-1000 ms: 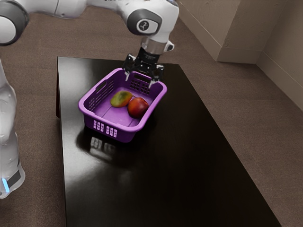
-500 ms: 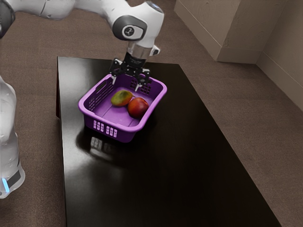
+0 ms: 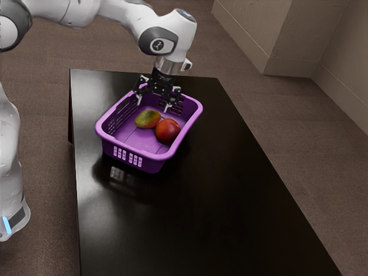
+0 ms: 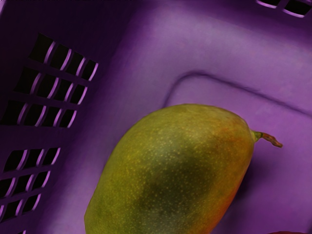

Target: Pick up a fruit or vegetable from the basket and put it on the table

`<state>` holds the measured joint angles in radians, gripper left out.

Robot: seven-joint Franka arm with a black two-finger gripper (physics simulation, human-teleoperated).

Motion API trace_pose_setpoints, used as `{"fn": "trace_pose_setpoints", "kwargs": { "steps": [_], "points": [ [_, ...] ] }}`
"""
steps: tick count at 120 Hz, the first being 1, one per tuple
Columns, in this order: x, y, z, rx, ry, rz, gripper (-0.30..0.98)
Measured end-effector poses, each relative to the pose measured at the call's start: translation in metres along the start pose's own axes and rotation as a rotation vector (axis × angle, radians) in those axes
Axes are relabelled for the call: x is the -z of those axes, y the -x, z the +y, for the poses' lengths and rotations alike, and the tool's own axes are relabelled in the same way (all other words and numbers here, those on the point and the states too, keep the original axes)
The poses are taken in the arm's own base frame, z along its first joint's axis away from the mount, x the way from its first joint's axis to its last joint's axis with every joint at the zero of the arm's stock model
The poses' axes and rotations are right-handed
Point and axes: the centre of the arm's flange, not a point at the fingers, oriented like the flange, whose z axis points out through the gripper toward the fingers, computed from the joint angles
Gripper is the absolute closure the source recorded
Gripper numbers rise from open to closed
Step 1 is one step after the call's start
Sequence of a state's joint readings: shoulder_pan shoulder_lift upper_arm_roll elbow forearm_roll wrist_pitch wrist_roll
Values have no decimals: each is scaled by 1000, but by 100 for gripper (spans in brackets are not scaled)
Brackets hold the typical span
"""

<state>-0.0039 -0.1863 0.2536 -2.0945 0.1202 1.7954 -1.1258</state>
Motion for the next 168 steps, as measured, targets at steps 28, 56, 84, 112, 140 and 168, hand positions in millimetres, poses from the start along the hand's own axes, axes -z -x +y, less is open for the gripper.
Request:
{"fn": "trace_pose_setpoints", "kwargs": {
  "steps": [28, 56, 84, 112, 140, 168],
  "points": [
    [-9, -5, 4, -7, 48, 13, 0],
    [-16, -14, 8, 1, 109, 32, 0],
    [-36, -17, 16, -4, 74, 25, -1],
    [-51, -17, 19, -9, 20, 11, 0],
    [-63, -17, 20, -11, -19, -1, 0],
    [-67, -17, 21, -8, -31, -6, 15]
  ]
}}
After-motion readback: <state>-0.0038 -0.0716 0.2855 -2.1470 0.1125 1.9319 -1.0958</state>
